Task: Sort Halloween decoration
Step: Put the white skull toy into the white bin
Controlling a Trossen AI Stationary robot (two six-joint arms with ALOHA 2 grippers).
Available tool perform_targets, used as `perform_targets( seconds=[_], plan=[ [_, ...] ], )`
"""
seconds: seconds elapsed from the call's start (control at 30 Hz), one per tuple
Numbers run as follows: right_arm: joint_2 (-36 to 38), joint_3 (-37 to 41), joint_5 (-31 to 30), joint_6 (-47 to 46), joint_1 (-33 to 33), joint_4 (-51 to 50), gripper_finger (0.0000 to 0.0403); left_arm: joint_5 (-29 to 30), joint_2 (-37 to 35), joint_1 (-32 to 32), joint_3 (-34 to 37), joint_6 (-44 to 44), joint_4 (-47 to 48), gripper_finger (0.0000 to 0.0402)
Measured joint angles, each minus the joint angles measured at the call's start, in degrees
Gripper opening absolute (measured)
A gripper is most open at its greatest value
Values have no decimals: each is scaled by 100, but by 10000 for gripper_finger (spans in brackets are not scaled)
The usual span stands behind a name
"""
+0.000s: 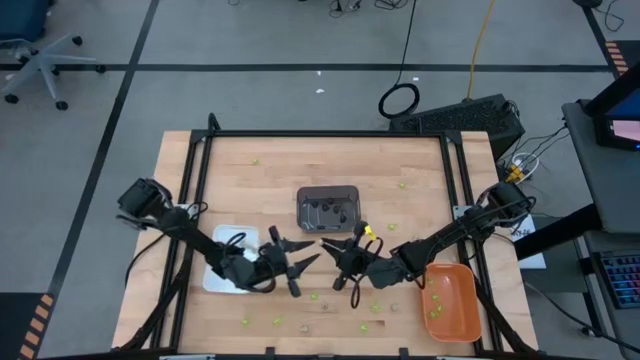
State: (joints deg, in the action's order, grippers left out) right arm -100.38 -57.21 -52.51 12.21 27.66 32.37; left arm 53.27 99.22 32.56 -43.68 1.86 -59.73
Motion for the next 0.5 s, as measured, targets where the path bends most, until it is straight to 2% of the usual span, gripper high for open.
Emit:
perform_targets(
  seconds=[0.1, 0.27, 0.5],
  plan=[
    [-18, -2, 2, 66, -10, -12, 4, 94, 187, -152, -239, -223, 11, 160],
    [-18, -2, -1, 10, -49, -86, 4, 951, 376, -294, -455, -106, 8, 160],
    [-20, 0, -5, -119, -124, -128, 4, 837, 391, -339, -453, 225, 78, 160]
  ],
)
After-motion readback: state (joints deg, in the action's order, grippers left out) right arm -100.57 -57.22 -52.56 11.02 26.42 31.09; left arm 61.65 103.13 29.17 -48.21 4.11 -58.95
